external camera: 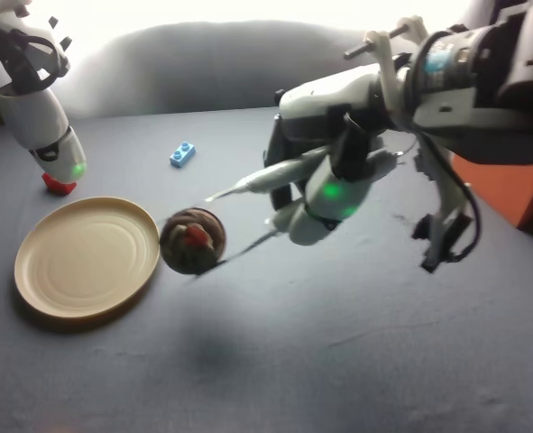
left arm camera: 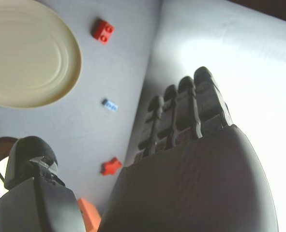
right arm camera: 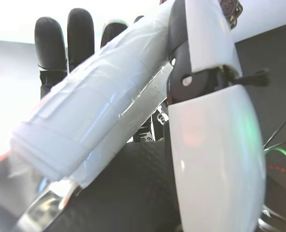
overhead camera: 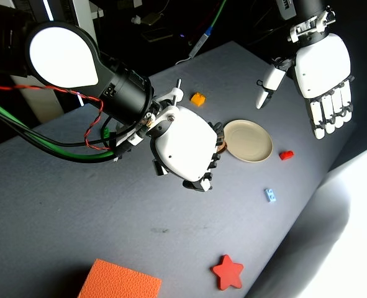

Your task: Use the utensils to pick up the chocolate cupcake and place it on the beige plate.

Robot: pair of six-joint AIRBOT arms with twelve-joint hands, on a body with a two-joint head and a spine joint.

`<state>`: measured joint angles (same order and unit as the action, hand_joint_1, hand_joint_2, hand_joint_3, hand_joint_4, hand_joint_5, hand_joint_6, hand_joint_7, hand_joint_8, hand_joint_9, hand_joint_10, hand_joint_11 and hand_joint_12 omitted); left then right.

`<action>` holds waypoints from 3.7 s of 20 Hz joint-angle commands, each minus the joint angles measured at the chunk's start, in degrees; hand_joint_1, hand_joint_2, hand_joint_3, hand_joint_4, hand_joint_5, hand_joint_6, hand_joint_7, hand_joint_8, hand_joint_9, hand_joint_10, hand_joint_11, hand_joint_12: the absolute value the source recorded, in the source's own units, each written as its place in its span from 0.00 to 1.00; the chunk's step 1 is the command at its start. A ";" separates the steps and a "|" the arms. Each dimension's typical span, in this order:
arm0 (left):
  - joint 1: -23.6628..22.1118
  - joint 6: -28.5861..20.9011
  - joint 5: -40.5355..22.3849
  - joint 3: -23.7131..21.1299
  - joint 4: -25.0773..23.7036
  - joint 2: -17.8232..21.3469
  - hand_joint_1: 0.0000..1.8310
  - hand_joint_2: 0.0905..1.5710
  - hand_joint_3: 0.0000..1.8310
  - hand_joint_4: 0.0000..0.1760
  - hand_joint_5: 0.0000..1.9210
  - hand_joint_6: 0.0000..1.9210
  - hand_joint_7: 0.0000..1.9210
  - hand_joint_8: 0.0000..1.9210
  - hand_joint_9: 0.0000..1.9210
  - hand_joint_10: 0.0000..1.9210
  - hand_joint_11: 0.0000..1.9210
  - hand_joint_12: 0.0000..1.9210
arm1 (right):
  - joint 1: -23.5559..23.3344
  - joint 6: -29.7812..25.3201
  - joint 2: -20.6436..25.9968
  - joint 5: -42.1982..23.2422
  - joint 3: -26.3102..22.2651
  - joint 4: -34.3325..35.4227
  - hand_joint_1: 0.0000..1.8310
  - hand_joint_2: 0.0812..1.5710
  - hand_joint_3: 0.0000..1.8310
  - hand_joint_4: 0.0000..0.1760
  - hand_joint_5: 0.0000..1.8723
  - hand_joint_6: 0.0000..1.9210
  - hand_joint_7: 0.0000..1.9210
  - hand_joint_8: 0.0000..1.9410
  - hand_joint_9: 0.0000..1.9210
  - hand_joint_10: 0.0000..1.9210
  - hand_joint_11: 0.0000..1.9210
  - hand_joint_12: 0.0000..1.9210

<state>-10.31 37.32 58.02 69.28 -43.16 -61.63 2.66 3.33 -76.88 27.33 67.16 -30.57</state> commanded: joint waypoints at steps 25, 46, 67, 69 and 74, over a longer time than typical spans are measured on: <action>-0.59 1.14 -0.95 0.79 -2.55 0.18 0.23 0.55 0.00 0.00 0.00 0.00 0.00 0.00 0.00 0.00 0.00 0.00 | 2.57 -3.88 -16.34 -6.78 19.38 25.56 0.68 0.70 0.00 0.00 0.50 0.46 0.51 0.61 0.40 0.57 0.23 0.66; -0.61 1.42 -0.94 0.73 -2.55 0.21 0.23 0.54 0.00 0.00 0.00 0.00 0.00 0.00 0.00 0.00 0.00 0.00 | 0.10 10.37 -8.45 -7.01 14.87 37.36 0.68 0.70 0.00 0.00 0.49 0.48 0.52 0.60 0.44 0.52 0.31 0.63; -0.56 1.54 -0.73 0.32 -2.55 0.40 0.24 0.55 0.00 0.00 0.01 0.00 0.00 0.00 0.00 0.00 0.01 0.00 | 13.00 36.21 10.54 -29.29 -2.46 37.36 0.65 0.74 0.00 0.00 0.48 0.53 0.43 0.70 0.38 0.53 0.27 0.67; -0.56 1.58 -0.73 0.33 -2.55 0.40 0.24 0.55 0.00 0.00 0.01 0.00 0.00 0.00 0.00 0.00 0.00 0.00 | 13.40 35.50 11.74 -33.77 -4.34 37.34 0.66 0.74 0.00 0.00 0.47 0.54 0.44 0.70 0.38 0.53 0.27 0.68; -0.56 1.60 -0.59 0.28 -2.55 0.45 0.24 0.56 0.00 0.00 0.02 0.00 0.01 0.00 0.00 0.00 0.01 0.01 | 16.70 39.64 12.25 -41.85 -5.57 36.85 0.66 0.72 0.00 0.00 0.50 0.50 0.46 0.65 0.40 0.53 0.27 0.69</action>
<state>-10.33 38.61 58.94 69.56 -41.60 -61.67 20.18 43.35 -65.14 -6.85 61.76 5.82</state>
